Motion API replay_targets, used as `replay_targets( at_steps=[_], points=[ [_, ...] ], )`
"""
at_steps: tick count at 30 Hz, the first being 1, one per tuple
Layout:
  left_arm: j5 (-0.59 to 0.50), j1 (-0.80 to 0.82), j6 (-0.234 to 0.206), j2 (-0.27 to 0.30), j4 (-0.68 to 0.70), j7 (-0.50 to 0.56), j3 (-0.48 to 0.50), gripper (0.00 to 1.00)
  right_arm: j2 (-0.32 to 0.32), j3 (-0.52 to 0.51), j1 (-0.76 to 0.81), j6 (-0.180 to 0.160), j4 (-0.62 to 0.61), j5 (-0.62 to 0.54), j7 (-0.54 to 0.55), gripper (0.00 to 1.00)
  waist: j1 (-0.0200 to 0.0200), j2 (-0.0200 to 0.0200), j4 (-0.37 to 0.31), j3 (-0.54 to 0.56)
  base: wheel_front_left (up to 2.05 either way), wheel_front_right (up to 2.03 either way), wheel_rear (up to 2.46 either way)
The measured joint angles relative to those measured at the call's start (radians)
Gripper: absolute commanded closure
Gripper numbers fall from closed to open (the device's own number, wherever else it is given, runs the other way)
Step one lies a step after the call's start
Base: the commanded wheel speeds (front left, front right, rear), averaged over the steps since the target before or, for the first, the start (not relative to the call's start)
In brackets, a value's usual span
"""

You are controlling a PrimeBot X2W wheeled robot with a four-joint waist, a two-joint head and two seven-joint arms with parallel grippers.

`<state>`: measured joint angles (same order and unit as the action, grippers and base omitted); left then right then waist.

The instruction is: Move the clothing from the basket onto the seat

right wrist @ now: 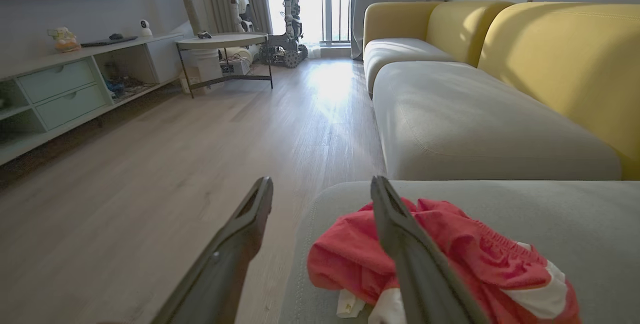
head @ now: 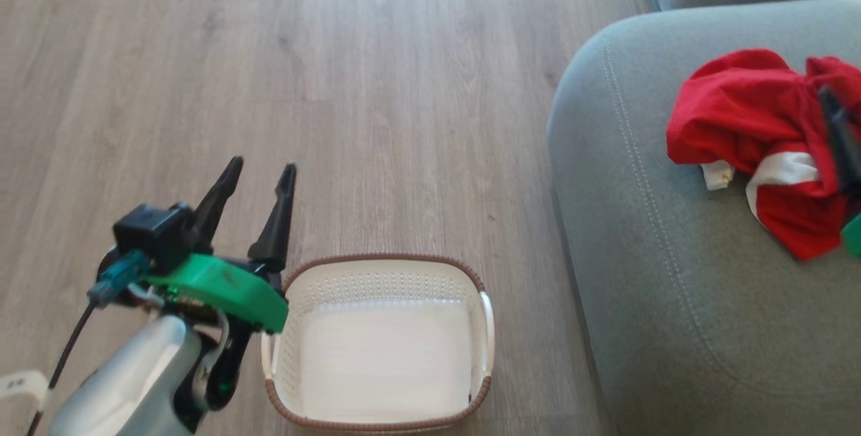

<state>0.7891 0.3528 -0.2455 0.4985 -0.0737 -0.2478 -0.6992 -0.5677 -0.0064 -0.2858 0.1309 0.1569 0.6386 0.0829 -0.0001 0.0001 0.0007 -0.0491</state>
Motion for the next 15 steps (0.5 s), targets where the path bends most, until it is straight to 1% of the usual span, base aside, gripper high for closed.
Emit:
replay_targets(
  at_steps=[4, 8, 10, 11, 12, 15],
  points=[
    [-0.021, -0.059, -0.012, -0.002, 0.009, 0.0, 0.049, 0.0, 0.086, -0.049, 0.112, 0.0, -0.072, -0.042, -0.032, 0.0, 0.0, 0.0, 0.025, 0.015, 0.0, 0.0, 0.0],
    [-0.057, -0.126, -0.02, -0.022, 0.025, 0.0, 0.14, 0.0, 0.157, -0.064, 0.186, 0.0, -0.122, -0.078, -0.049, 0.0, 0.0, 0.0, 0.04, 0.029, 0.0, 0.0, 0.0],
    [-0.069, -0.167, -0.014, -0.048, 0.036, 0.0, 0.189, 0.0, 0.193, -0.064, 0.212, 0.0, -0.133, -0.097, -0.06, 0.0, 0.0, 0.0, 0.042, 0.033, 0.0, 0.0, 0.0],
    [-0.076, -0.186, -0.004, -0.06, 0.037, -0.001, 0.208, 0.0, 0.209, -0.063, 0.225, 0.0, -0.139, -0.105, -0.07, 0.0, 0.0, 0.0, 0.042, 0.035, 0.0, 0.0, 0.0],
    [-0.076, -0.186, -0.004, -0.06, 0.037, -0.001, 0.208, 0.0, 0.209, -0.063, 0.225, 0.0, -0.139, -0.105, -0.07, 0.0, 0.0, 0.0, 0.042, 0.035, 0.0, 0.0, 0.0],
    [-0.11, -0.25, 0.019, -0.092, 0.037, -0.001, 0.262, 0.0, 0.251, -0.062, 0.258, 0.0, -0.146, -0.129, -0.11, 0.0, 0.0, 0.0, 0.039, 0.039, 0.0, 0.0, 0.0]
  ],
)
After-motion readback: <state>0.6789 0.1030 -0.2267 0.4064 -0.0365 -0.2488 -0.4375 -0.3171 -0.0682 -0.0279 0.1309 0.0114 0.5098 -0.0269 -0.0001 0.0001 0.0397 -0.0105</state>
